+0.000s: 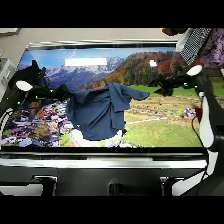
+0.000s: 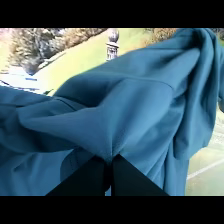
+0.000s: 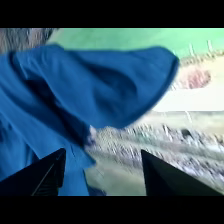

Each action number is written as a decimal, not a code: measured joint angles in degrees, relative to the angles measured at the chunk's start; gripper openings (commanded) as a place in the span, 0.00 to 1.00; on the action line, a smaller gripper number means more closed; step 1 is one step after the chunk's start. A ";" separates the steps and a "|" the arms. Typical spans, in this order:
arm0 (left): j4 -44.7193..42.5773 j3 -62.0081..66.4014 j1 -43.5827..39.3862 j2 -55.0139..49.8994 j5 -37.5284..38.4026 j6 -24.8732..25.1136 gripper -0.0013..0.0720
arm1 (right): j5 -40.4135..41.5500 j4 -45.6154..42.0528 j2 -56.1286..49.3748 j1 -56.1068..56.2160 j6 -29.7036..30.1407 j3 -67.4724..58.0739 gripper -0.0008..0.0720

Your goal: Fold the clothes and pants, and hang the long-sleeved shirts on hangers.

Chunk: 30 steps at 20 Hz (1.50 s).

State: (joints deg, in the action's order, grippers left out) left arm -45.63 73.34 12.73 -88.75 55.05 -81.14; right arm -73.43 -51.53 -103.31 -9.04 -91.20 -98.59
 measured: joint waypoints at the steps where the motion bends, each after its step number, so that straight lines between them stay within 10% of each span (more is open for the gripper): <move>1: 0.02 0.15 0.37 0.02 0.50 0.02 0.04 | -2.89 -0.96 1.09 -0.85 1.60 0.04 0.75; 7: -0.07 0.39 1.60 0.09 3.56 0.15 0.04 | -10.32 -3.85 8.35 0.31 6.82 11.04 0.77; 24: -0.04 0.39 1.81 0.09 4.09 0.15 0.04 | 13.99 -1.09 10.91 26.80 2.62 33.11 0.75; 30: -0.04 0.39 1.81 0.09 3.93 0.15 0.04 | 16.09 -0.90 10.91 29.77 0.07 33.22 0.33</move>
State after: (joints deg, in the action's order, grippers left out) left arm -45.67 73.73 14.55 -88.66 58.98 -80.99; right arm -57.34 -52.42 -92.40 20.73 -91.13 -65.36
